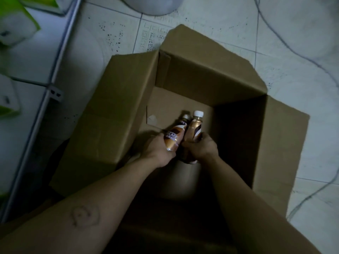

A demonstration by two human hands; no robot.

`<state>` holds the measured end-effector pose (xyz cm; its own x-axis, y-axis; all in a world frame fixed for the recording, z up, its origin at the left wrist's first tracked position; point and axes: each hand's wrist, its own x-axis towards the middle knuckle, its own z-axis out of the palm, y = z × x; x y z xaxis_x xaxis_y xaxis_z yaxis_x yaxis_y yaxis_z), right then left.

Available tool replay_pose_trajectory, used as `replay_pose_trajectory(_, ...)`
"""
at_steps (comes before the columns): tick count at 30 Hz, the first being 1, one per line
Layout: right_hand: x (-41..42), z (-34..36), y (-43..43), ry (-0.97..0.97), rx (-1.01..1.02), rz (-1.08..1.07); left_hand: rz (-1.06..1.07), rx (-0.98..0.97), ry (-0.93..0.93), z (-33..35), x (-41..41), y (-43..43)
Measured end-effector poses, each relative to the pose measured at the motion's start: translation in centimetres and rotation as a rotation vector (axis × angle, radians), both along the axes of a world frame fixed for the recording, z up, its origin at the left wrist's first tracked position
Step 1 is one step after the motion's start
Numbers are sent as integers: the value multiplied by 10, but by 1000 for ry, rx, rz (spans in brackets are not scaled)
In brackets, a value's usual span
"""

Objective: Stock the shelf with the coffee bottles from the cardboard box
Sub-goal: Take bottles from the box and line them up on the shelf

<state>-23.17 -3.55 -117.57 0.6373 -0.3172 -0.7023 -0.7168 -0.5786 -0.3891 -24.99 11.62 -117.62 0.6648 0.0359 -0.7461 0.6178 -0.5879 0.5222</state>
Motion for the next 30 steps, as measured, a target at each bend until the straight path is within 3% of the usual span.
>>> replay_pose_trajectory(3, -1, 19, -8, -49, 88, -63, 40, -130, 18, 16, -2, 6)
replay_pose_trajectory(8, -3, 86, -18, -151, 278, -162, 57, -237, -154, 77, 8, 6)
replay_pose_trajectory(16, -9, 247, -9, -472, 413, -4, -49, -331, -477, 224, 21, 29)
replay_pose_trajectory(30, -86, 483, 68, -916, 520, 283, -31, -177, -952, 482, -65, 117)
